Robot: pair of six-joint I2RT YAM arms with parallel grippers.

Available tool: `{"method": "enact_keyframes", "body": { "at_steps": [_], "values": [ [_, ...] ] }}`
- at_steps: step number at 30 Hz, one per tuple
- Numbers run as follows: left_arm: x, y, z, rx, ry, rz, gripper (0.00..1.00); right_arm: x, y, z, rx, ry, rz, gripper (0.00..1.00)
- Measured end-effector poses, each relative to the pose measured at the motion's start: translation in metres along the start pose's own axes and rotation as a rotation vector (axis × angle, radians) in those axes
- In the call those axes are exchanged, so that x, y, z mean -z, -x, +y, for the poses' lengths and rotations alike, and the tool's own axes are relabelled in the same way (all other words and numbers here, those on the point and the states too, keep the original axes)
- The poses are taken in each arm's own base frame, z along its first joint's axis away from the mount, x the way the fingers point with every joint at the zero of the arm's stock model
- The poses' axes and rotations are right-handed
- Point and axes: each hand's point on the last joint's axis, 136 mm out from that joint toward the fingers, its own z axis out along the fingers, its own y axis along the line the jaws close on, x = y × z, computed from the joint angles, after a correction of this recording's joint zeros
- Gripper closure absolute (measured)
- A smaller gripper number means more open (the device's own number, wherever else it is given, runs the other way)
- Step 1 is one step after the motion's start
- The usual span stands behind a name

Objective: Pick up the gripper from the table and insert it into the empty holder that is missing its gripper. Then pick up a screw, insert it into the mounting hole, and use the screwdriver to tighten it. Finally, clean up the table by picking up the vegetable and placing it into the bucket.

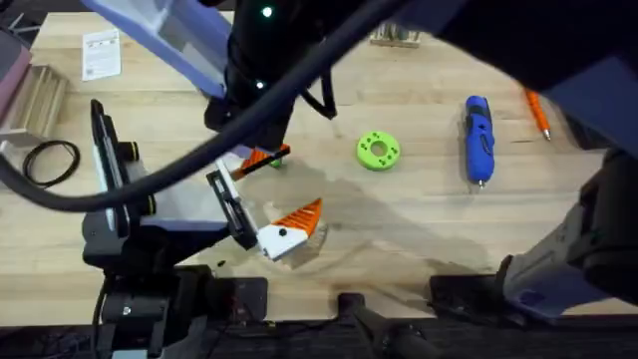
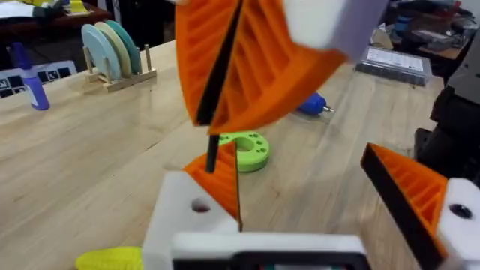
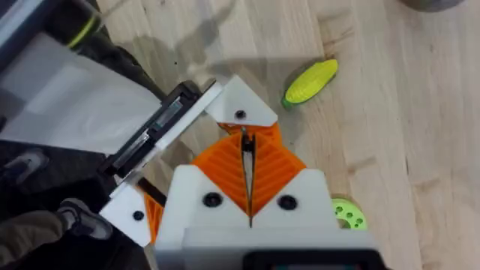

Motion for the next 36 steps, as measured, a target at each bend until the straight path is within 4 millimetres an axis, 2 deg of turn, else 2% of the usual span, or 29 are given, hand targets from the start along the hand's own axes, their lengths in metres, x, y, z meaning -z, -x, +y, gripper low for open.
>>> {"method": "enact_keyframes", "body": {
  "at_steps": [7,36],
  "values": [
    [0.000,0.000,0.000,0.000,0.000,0.000,0.015,-0.009,-0.001,-0.001,-0.001,0.004,0.018,0.995],
    [0.000,0.000,0.000,0.001,0.000,0.000,0.015,-0.013,0.002,0.002,0.007,0.007,0.015,0.995]
  ]
}}
